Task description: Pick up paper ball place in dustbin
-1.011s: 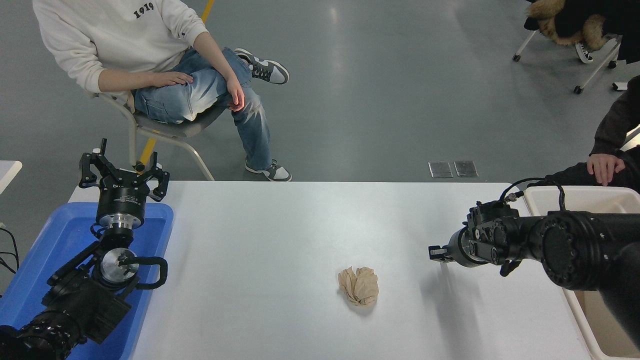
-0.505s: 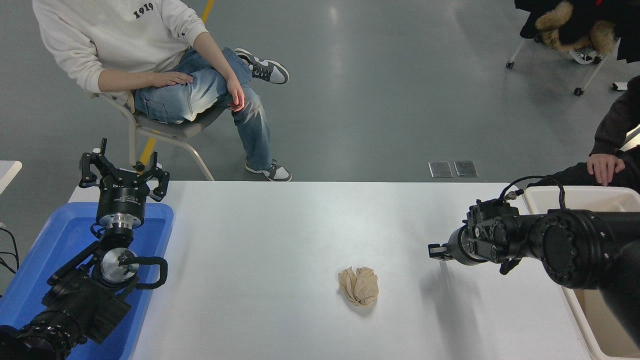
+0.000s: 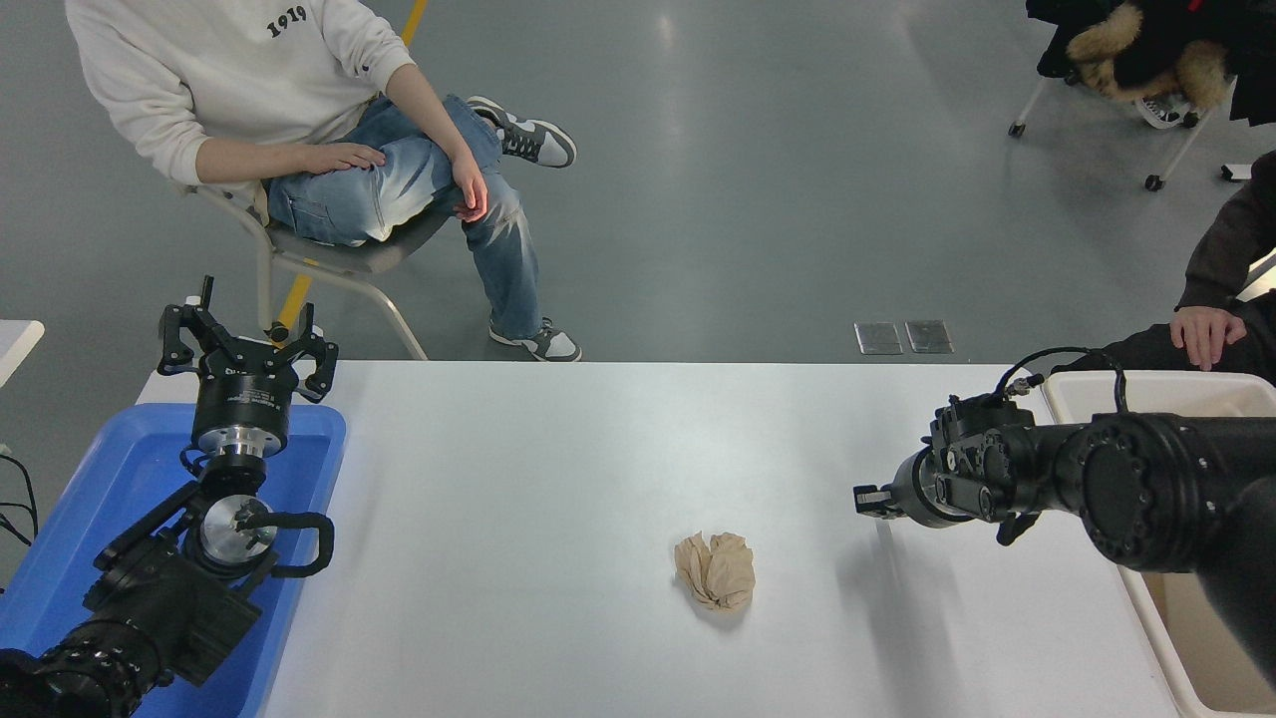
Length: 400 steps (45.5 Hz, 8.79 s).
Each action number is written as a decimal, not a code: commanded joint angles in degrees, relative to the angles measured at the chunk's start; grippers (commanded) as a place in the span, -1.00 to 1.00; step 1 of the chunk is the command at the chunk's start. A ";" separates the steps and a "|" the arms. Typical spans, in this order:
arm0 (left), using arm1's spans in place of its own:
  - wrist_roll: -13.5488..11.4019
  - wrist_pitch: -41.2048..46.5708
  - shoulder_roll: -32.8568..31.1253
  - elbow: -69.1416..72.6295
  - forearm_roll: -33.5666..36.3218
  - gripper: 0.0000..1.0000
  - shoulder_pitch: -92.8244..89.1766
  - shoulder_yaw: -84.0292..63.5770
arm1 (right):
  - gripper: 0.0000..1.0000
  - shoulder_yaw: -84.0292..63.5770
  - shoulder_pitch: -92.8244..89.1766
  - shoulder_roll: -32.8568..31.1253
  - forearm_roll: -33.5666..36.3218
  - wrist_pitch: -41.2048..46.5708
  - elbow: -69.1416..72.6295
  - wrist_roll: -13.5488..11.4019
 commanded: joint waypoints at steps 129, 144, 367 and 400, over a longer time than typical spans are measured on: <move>-0.09 -0.02 0.00 0.04 -0.09 0.98 0.03 0.00 | 1.00 29.92 -3.20 0.00 -8.62 0.45 11.42 -1.01; -0.09 -0.02 0.00 0.04 -0.09 0.98 0.03 0.00 | 0.06 29.92 -3.55 0.00 -9.50 -0.16 10.63 -1.10; -0.09 -0.02 0.00 0.04 -0.18 0.98 0.03 0.00 | 1.00 11.72 49.62 -10.46 -4.05 29.81 40.25 -1.62; -0.09 -0.02 0.00 0.04 -0.18 0.98 0.03 0.00 | 1.00 -4.01 51.82 -17.40 -5.63 29.81 39.81 -1.62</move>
